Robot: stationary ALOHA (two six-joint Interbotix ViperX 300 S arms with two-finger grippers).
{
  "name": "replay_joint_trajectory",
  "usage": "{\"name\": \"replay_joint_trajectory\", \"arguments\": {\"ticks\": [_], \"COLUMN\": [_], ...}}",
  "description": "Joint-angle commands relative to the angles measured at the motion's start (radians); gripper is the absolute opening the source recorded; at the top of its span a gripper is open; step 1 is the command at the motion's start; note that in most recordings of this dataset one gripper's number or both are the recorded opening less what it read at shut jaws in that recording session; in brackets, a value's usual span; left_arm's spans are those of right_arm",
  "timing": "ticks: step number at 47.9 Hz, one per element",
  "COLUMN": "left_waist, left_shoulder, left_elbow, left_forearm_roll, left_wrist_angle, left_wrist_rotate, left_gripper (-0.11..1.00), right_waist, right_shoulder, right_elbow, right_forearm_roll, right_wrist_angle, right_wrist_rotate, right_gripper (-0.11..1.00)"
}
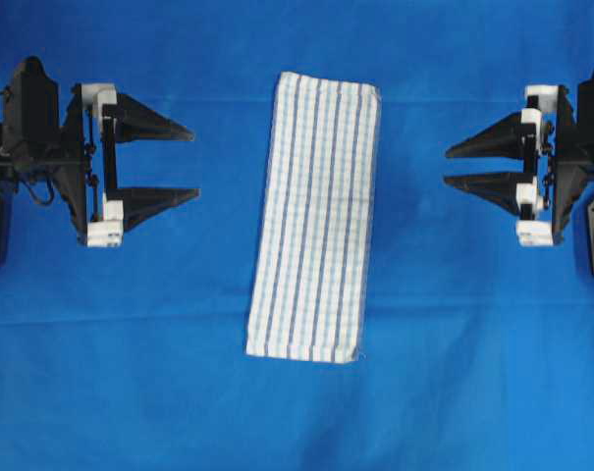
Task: Fold the blue towel.
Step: 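Release the strip and retract both grippers to the sides, then move both grippers to the strip's far end and grasp its corners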
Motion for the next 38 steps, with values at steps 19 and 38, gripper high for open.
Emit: {"name": "replay_joint_trajectory", "arguments": {"ticks": [19, 38], "left_waist": [0.005, 0.169], "left_shoulder": [0.006, 0.279], "left_elbow": [-0.015, -0.238], "left_forearm_roll": [-0.003, -0.003], "left_wrist_angle": [-0.014, 0.057], "left_wrist_rotate": [0.002, 0.103], "left_gripper": [0.80, 0.82], "right_waist": [-0.009, -0.225], "right_shoulder": [0.009, 0.264], "right_elbow": [-0.025, -0.140], "right_forearm_roll": [0.011, 0.018], "right_wrist_angle": [-0.015, -0.014], "right_wrist_rotate": [0.002, -0.017], "right_gripper": [0.47, 0.61]}}
